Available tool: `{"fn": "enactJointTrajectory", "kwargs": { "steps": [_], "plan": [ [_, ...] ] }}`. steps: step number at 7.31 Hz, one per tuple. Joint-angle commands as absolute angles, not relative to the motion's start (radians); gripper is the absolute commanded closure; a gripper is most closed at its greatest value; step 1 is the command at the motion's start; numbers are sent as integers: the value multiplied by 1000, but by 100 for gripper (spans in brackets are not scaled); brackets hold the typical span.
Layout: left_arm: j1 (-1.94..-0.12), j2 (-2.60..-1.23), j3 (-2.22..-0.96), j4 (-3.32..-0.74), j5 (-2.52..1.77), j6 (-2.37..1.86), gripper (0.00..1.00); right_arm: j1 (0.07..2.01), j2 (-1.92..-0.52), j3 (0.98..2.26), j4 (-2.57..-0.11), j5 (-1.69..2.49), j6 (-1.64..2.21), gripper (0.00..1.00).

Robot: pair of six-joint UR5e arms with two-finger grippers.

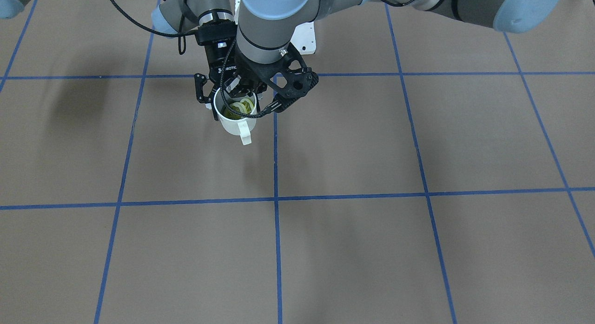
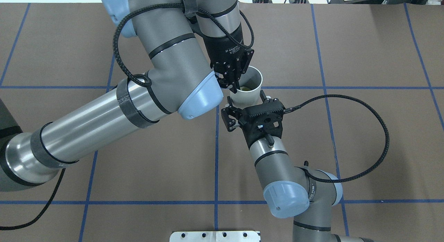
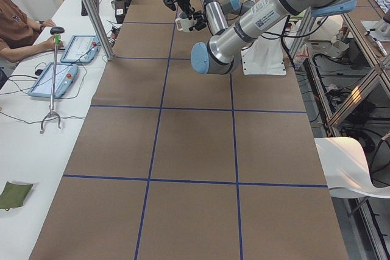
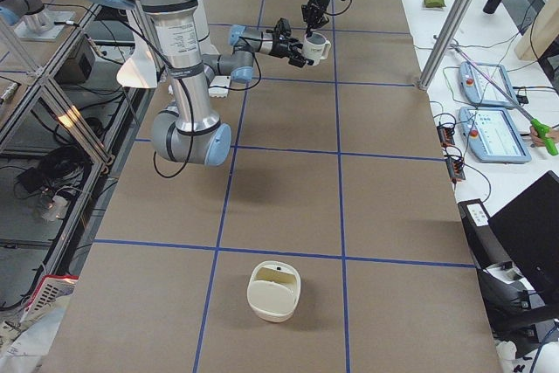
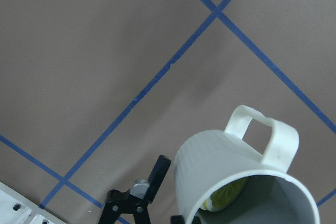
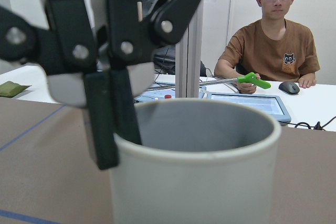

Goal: Left arm hands cup to right arm to dump lemon

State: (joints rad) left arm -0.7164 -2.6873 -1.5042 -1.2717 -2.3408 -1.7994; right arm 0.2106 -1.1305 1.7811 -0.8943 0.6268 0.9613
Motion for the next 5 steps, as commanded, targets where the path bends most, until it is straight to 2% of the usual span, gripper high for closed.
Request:
{"fn": "enactJointTrajectory", "kwargs": {
  "steps": [1,2,3,4,5],
  "plan": [
    [-716,-2688,-1505,-1272,-2341,-1799,100,213,-1131,1779,-894,627,962,4],
    [-716,-2689,-1505,-1272,-2341,-1799,100,213,-1131,1779,-894,627,962,17],
    [-716,-2691,-1508,-1272,-2341,-1799,100,213,-1132,1776,-894,629,962,36],
    [-716,-2689,-1508,-1272,-2339,-1799,74,213,-1134,1773,-894,630,960,54],
    [-716,-2688,-1509,-1273,-2339,-1795,32,213,-1135,1770,-894,630,959,61]
  ]
}}
